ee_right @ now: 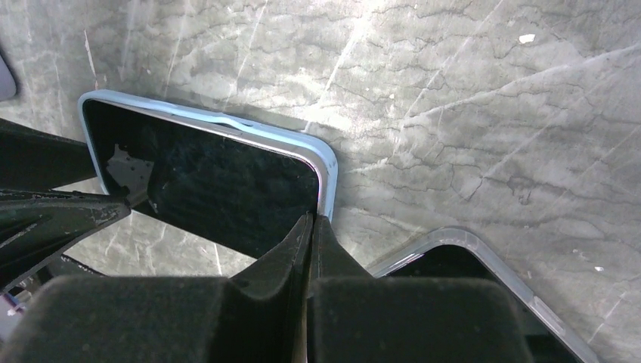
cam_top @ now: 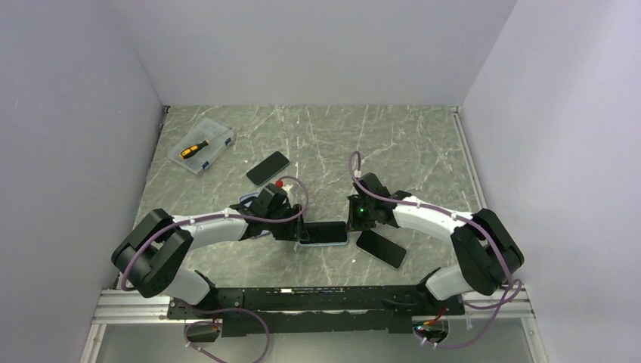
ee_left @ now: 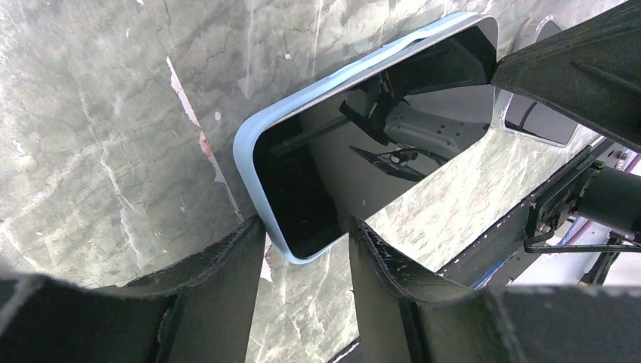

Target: Put the phone into the phone case

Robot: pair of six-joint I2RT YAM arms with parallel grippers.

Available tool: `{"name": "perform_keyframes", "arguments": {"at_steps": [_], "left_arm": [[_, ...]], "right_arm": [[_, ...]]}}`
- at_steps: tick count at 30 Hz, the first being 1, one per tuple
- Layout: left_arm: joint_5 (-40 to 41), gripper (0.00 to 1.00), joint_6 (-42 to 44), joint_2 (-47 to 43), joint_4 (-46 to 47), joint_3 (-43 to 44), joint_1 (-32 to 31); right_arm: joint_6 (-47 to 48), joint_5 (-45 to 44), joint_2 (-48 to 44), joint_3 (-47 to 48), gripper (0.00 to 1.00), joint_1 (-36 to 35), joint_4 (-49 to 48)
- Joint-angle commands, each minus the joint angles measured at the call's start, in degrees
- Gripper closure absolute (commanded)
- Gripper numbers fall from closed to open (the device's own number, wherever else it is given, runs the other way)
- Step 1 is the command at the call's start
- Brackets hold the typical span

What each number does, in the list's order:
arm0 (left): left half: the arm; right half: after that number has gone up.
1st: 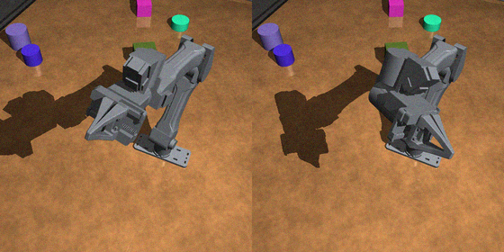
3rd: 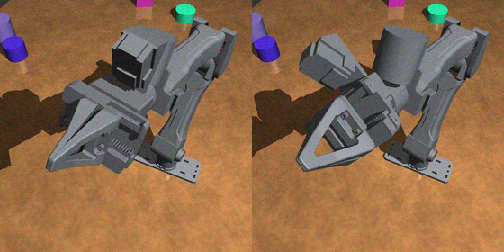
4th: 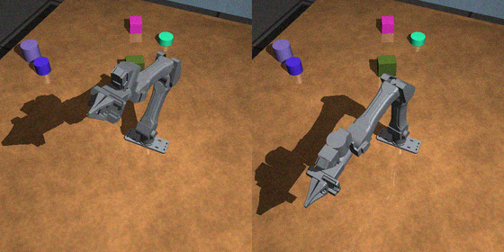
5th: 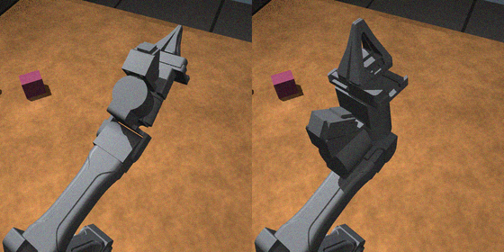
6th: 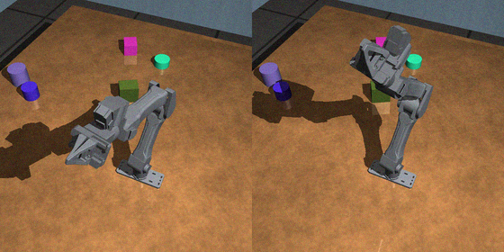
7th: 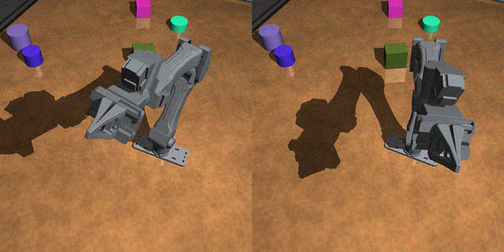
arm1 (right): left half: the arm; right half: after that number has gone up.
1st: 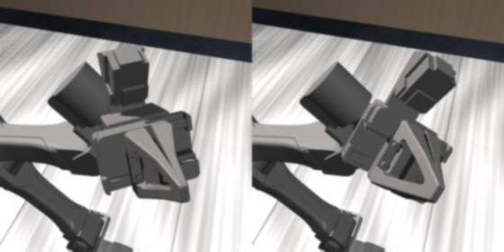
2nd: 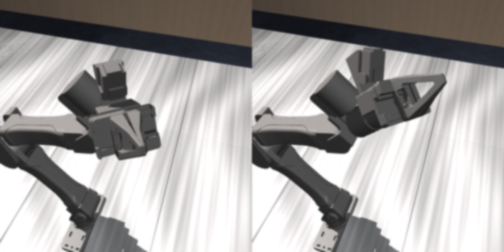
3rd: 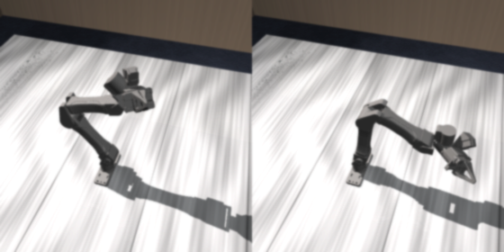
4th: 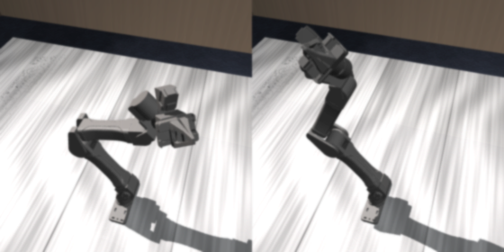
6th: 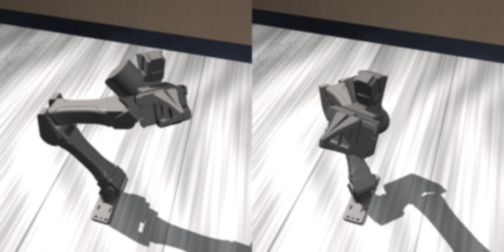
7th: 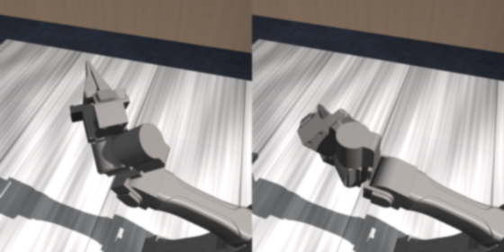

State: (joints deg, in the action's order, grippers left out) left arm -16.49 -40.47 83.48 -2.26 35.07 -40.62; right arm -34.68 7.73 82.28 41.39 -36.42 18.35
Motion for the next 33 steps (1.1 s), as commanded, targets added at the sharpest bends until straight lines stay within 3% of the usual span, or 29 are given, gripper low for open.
{"name": "perform_keyframes", "arguments": {"at_steps": [1, 33], "left_arm": [[-2.56, 0.50, 0.36, 1.10, 4.25, 1.59, -0.25], [-4.49, 0.55, -0.26, 2.81, 6.54, 0.49, -0.26]], "right_arm": [[-2.17, 3.18, 1.73, -1.01, 1.00, -1.62, -5.18], [-8.48, 3.30, 16.32, -4.75, 1.00, -11.95, -14.97]]}}
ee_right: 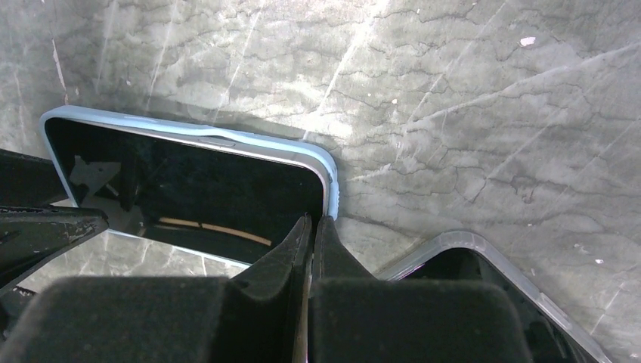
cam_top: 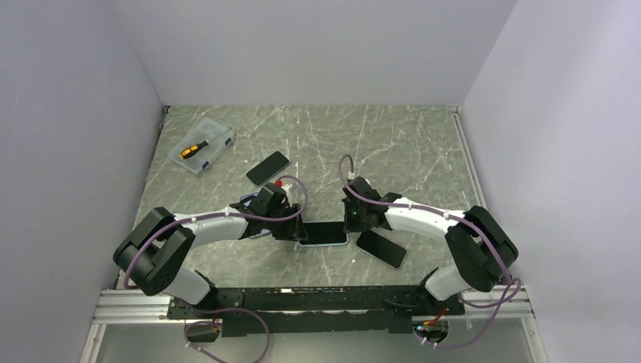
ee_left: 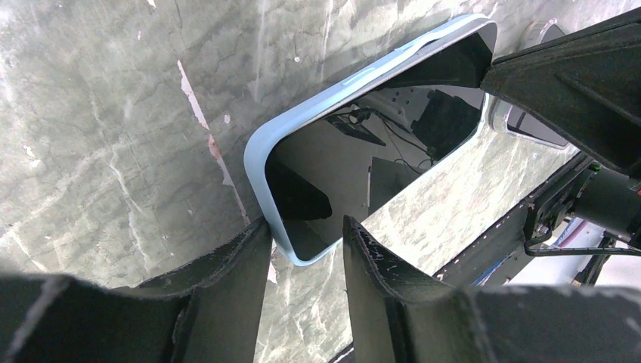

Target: Put the phone into the phone case

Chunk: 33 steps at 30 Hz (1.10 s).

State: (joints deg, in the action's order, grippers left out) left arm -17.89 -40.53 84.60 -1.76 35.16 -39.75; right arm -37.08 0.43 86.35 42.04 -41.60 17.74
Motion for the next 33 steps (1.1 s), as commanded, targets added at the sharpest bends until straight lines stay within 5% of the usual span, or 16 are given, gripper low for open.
{"name": "perform_keyframes", "arguments": {"at_steps": [1, 25, 30, 33], "left_arm": [[-3.19, 0.55, -0.33, 1.63, 6.18, 0.24, -1.15], [-0.53, 0.51, 1.58, -0.40, 1.85, 1.32, -1.18], [-0.31, 0.50, 1.89, -0.47, 0.36, 1.23, -1.16], [0.25, 0.49, 2.10, -0.66, -0.34, 1.36, -1.11]], "right_arm": [[-6.32, 10.39, 12.42, -5.72, 1.00, -7.10, -14.47], [2.89, -11.75, 6.64, 12.44, 1.00, -8.17, 8.81], [3.78, -11.89, 6.68, 13.99, 0.82, -6.74, 8.91], [4.02, -11.76, 6.17, 14.72, 0.80, -6.32, 8.94]]}}
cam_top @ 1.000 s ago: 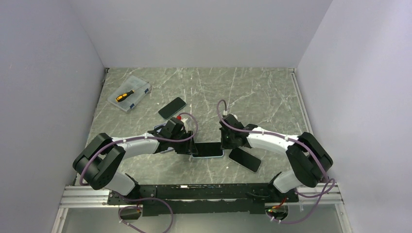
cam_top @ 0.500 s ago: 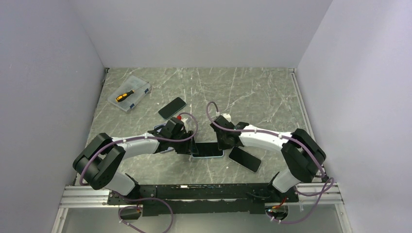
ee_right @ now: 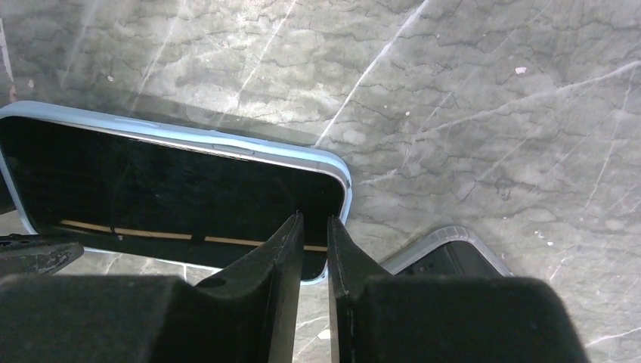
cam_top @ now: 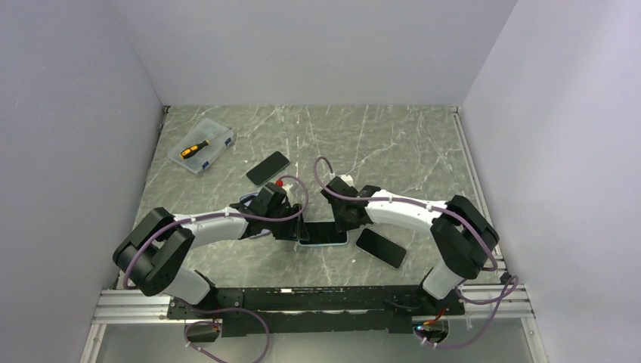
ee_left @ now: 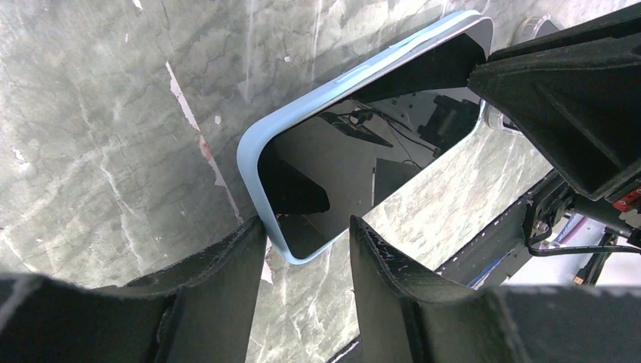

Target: Put the phone into the phone case

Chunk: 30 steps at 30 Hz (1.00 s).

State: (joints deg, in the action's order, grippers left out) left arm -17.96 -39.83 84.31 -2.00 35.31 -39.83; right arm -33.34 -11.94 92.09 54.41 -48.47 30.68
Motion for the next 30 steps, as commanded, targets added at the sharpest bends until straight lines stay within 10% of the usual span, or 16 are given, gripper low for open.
{"name": "perform_keyframes", "arguments": {"at_steps": [1, 30], "left_arm": [[0.45, 0.49, 1.51, -0.38, -0.39, 1.31, -1.01], [4.44, 0.40, 3.92, -2.14, -7.83, 6.27, -0.84]], "right_arm": [[0.37, 0.67, 0.50, 2.56, 0.80, 0.56, -3.96], [-0.68, 6.37, 0.01, -11.67, 1.00, 2.45, -9.21]]}}
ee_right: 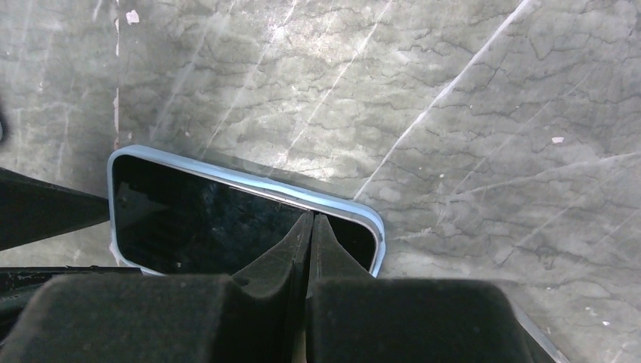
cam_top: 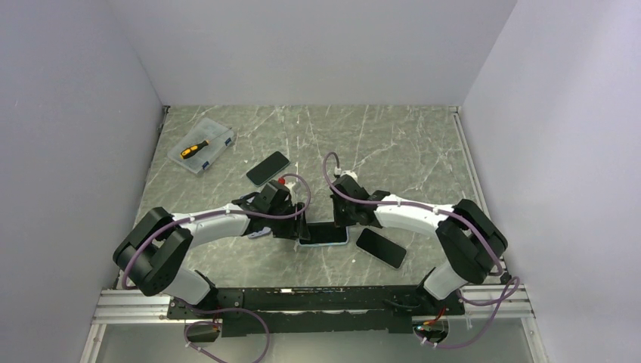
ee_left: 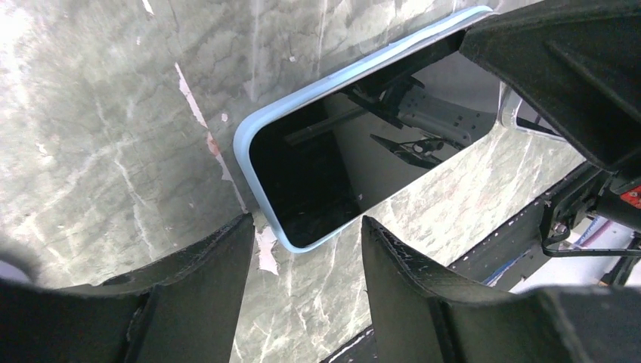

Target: Put the phone into the phone case

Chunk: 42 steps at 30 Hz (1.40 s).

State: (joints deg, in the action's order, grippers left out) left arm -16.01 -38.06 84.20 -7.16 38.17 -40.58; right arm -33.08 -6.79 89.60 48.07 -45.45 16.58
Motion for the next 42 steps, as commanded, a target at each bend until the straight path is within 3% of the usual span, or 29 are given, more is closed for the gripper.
{"name": "perform_keyframes", "arguments": {"at_steps": [1, 6, 14, 19, 30, 42], "left_arm": [[3.33, 0.39, 2.53, -2.42, -3.82, 4.05, -0.08], [3.53, 0.37, 3.74, -3.86, -5.69, 6.96, -0.12], [-6.25, 0.43, 1.45, 2.06, 2.20, 9.31, -1.23], [-8.24, 0.50, 0.21, 9.03, 5.04, 12.72, -4.33], [-6.38, 0.85, -0.14, 16.88, 5.93, 14.83, -5.92], [-0.49, 0.96, 0.58, 21.38, 3.97, 15.88, -5.91]], "right_arm": [[-1.13, 0.98, 2.28, -5.70, 1.00, -0.54, 4.93], [-1.84, -0.20, 0.67, -6.31, 1.00, -0.55, 5.97], [-2.49, -2.32, -2.50, -7.01, 1.00, -0.35, 8.02], [-3.10, -1.79, -2.86, -8.79, 1.00, -0.26, 7.06], [-3.46, 0.11, -1.96, -9.83, 1.00, -0.11, 5.00], [-8.18, 0.83, -0.49, -14.48, 1.00, 1.42, 1.90]]}}
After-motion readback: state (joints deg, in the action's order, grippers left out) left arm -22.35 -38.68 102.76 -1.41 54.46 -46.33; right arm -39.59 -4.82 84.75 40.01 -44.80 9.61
